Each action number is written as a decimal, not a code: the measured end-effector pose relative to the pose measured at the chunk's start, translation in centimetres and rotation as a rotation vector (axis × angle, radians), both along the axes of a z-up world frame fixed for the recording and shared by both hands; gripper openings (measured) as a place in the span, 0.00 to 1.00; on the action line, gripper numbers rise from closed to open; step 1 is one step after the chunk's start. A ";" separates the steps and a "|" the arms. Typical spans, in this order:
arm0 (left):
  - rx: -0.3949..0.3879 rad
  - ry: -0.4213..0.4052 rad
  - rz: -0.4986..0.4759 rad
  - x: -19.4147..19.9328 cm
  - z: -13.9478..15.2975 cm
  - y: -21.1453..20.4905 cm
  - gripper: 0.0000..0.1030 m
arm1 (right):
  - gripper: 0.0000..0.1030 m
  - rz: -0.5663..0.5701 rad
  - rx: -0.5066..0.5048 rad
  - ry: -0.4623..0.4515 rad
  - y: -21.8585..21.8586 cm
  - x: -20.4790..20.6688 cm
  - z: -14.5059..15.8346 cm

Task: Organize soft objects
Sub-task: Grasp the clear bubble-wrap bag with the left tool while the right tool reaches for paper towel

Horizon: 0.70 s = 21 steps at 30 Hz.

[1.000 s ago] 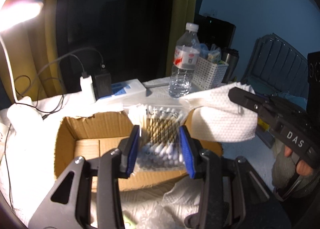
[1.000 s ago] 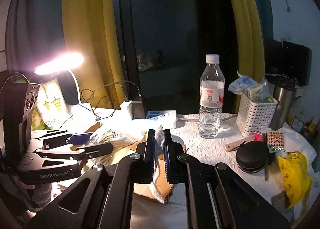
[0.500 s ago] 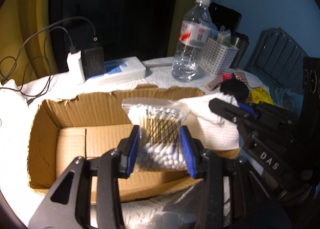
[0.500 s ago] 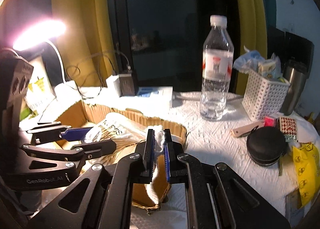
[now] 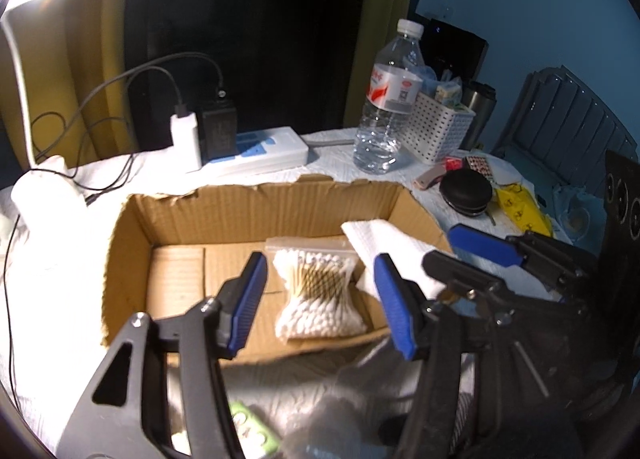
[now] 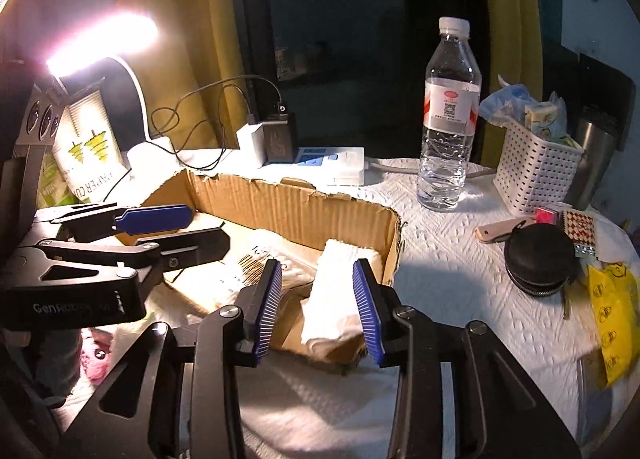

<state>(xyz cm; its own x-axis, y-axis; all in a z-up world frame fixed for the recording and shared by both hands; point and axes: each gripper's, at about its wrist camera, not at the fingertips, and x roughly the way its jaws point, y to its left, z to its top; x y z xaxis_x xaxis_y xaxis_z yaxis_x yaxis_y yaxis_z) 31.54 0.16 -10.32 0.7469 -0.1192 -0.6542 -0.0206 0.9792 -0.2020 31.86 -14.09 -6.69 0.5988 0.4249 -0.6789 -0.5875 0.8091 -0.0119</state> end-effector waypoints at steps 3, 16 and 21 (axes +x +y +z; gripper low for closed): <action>-0.001 -0.016 0.002 -1.4 0.5 0.1 0.56 | 0.39 -0.011 0.004 -0.012 -0.3 -0.9 0.8; 0.002 -0.071 -0.001 -6.8 2.0 -0.1 0.71 | 0.46 -0.014 0.006 -0.055 -0.2 -5.9 3.2; 0.003 -0.059 0.009 -8.5 1.2 0.0 0.71 | 0.49 -0.020 0.004 -0.051 -0.4 -7.3 3.1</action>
